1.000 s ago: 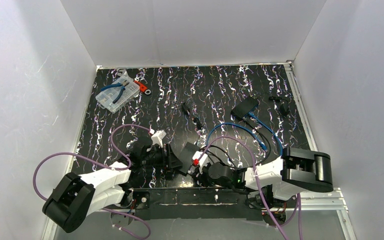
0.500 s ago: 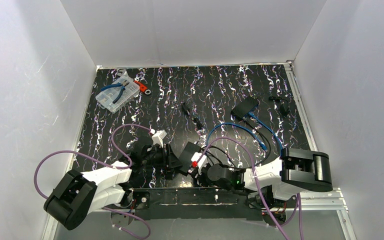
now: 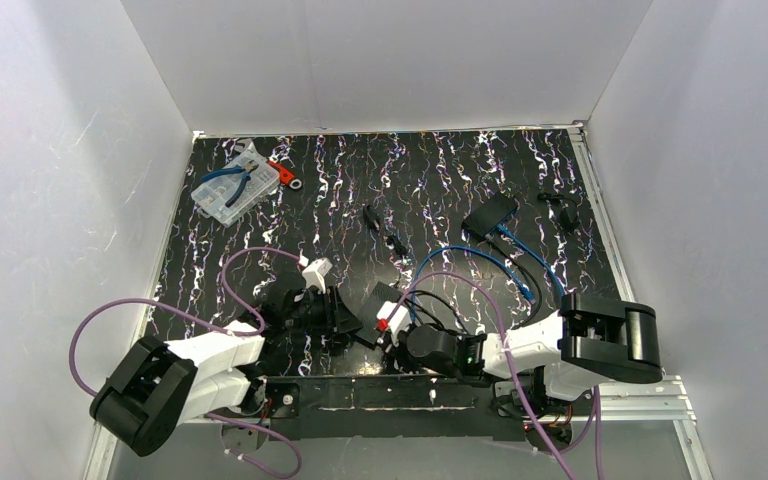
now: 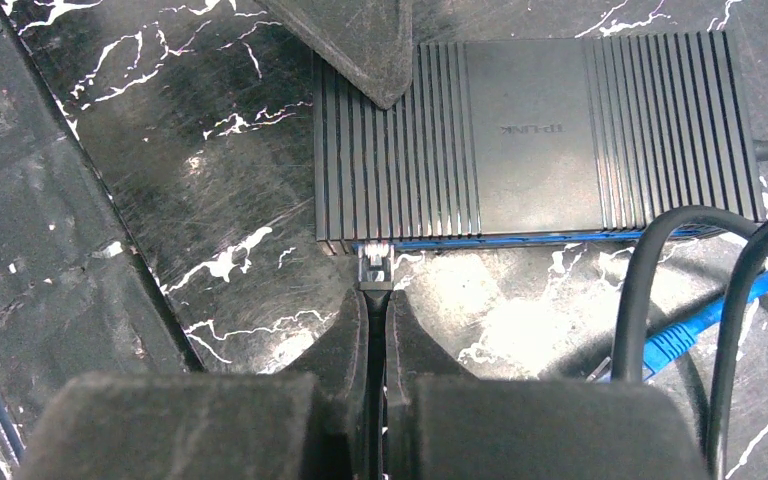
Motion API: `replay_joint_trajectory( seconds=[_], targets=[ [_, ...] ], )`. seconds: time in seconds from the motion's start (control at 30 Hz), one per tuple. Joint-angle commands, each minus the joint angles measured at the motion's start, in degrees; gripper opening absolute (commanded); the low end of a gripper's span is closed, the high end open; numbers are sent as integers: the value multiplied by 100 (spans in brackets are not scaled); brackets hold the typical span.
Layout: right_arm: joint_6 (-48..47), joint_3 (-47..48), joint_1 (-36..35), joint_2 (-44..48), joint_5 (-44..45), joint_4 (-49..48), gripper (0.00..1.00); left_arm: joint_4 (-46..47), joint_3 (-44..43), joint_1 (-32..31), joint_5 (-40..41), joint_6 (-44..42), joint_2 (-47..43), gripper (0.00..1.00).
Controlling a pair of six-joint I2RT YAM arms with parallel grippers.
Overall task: Insert the plug into the switch port
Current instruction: Insert the connector into the switch port.
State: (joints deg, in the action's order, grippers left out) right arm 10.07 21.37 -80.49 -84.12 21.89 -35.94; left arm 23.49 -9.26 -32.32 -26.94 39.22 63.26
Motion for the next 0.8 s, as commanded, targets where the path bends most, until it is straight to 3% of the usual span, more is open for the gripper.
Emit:
replay_joint_trajectory(
  seconds=[0.0, 0.3, 0.5, 0.77],
  targets=[
    [-89, 599, 252, 44, 194, -806, 1, -332, 132, -183, -647, 68, 161, 26],
    [-221, 875, 525, 55, -180, -736, 1, -268, 152, -339, -584, 142, 175, 23],
    [-170, 770, 521, 124, -640, -286, 1, -573, 51, -346, -402, 191, -207, 33],
    [-193, 843, 526, -145, -2122, 802, 1, -1311, -169, -345, 189, 186, -809, 47]
  ],
)
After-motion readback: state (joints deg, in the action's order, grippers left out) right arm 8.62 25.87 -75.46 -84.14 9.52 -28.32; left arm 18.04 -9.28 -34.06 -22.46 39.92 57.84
